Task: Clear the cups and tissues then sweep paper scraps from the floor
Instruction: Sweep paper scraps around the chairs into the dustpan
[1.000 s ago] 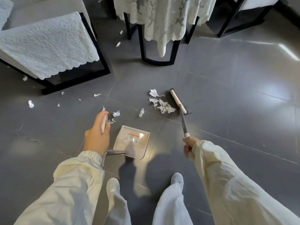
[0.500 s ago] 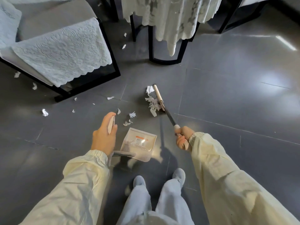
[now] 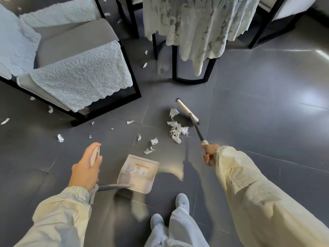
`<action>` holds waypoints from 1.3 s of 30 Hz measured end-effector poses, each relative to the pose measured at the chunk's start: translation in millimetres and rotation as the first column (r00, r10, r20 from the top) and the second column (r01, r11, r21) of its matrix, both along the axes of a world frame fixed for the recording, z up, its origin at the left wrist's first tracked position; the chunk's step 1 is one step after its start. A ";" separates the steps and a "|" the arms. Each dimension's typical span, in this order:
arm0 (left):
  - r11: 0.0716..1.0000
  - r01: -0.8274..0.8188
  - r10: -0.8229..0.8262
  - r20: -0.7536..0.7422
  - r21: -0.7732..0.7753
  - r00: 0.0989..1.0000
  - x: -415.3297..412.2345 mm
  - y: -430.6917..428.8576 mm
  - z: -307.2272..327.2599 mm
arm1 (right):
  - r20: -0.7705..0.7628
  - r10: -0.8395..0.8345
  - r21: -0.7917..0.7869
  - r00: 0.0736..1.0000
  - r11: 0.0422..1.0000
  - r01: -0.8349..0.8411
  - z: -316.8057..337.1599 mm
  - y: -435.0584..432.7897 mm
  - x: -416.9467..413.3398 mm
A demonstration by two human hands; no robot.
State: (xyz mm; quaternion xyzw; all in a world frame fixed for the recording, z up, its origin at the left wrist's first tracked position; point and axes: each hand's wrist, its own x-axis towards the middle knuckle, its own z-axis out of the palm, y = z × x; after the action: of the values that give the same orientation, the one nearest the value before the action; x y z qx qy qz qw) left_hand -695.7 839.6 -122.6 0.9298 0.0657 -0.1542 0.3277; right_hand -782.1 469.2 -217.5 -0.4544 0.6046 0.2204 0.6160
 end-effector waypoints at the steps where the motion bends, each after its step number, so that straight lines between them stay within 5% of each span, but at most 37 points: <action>1: 1.000 0.017 -0.017 -0.003 0.011 1.000 7.2 2.8 -1.5 | -0.012 0.004 -0.004 1.000 1.000 -0.004 -3.6 1.5 5.5; 10: 0.973 0.230 -0.229 -0.055 0.017 0.972 60.2 24.0 -13.9 | -0.107 -0.015 -0.014 0.994 1.000 0.013 -20.6 99.8 34.5; 17: 0.904 0.415 -0.416 0.019 -0.098 0.909 99.2 75.9 -22.2 | -0.156 -0.184 0.096 0.971 0.975 0.200 -3.6 223.5 45.7; 30: 0.931 0.333 -0.326 0.069 -0.148 0.943 120.1 127.1 -19.9 | -0.042 -0.230 0.250 0.972 0.940 0.233 84.5 326.0 57.3; 39: 0.917 0.385 -0.373 0.116 -0.106 0.920 140.5 173.3 -29.7 | -0.024 -0.244 0.099 0.970 0.964 0.245 79.7 332.6 46.0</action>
State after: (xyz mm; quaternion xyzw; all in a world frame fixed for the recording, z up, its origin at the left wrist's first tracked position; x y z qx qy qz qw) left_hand -555.2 1012.9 -152.3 0.9084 -0.1411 -0.1750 0.3525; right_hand -736.1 801.8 -137.7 -0.3431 0.6476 0.1759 0.6572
